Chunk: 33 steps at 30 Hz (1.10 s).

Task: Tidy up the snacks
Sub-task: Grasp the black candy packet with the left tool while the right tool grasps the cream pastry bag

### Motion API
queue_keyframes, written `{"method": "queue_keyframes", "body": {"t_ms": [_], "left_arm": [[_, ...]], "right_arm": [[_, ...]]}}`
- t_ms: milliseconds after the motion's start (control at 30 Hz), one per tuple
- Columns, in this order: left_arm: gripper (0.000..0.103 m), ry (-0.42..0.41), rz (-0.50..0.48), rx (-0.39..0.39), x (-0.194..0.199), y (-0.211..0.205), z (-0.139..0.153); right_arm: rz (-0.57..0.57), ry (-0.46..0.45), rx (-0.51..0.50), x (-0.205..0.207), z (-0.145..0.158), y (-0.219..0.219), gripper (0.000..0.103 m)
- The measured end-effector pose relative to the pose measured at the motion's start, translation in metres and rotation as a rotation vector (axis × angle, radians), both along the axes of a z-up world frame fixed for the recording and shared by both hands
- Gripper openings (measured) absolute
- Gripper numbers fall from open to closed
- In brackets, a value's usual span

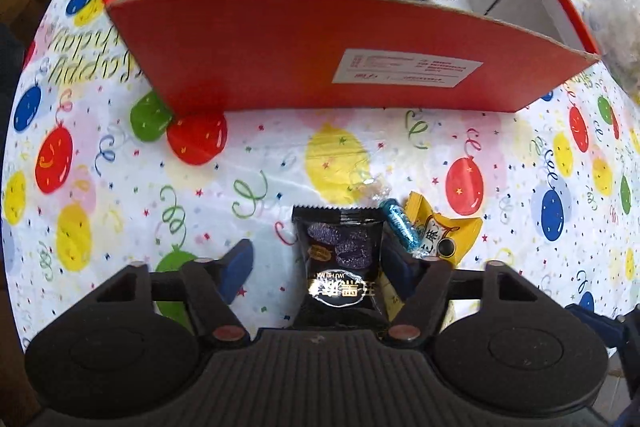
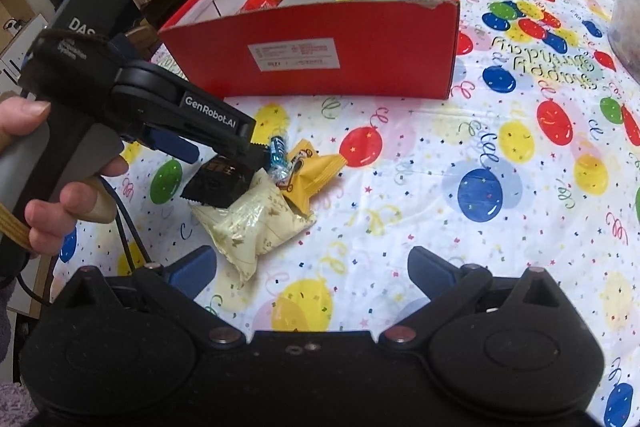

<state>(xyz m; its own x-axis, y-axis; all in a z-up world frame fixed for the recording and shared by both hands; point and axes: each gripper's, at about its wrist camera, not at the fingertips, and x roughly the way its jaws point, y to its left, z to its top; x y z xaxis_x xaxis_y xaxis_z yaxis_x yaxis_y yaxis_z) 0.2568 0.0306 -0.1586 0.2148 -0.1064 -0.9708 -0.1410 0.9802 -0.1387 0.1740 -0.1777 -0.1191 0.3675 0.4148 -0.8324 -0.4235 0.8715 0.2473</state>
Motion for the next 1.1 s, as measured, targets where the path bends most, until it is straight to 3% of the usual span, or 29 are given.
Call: {"method": "queue_keyframes", "body": {"t_ms": [400,633,1000,1100], "left_arm": [[0.059,-0.039,-0.072,0.104,-0.013,-0.003,-0.001],[0.058,-0.089,-0.134,0.101,-0.016,-0.001,-0.003],[0.058,-0.095,-0.115,0.066,-0.014,0.010,-0.004],[0.053,-0.100,-0.116,0.080,-0.015,0.010,-0.003]], "right_arm": [[-0.012,0.053,0.020,0.010,-0.008,0.009,0.098],[-0.057,0.136,0.094,0.024,-0.014,0.024,0.092],[-0.129,0.191,0.092,0.045,-0.027,0.043,0.080],[-0.131,0.201,0.083,0.048,-0.031,0.047,0.076]]}}
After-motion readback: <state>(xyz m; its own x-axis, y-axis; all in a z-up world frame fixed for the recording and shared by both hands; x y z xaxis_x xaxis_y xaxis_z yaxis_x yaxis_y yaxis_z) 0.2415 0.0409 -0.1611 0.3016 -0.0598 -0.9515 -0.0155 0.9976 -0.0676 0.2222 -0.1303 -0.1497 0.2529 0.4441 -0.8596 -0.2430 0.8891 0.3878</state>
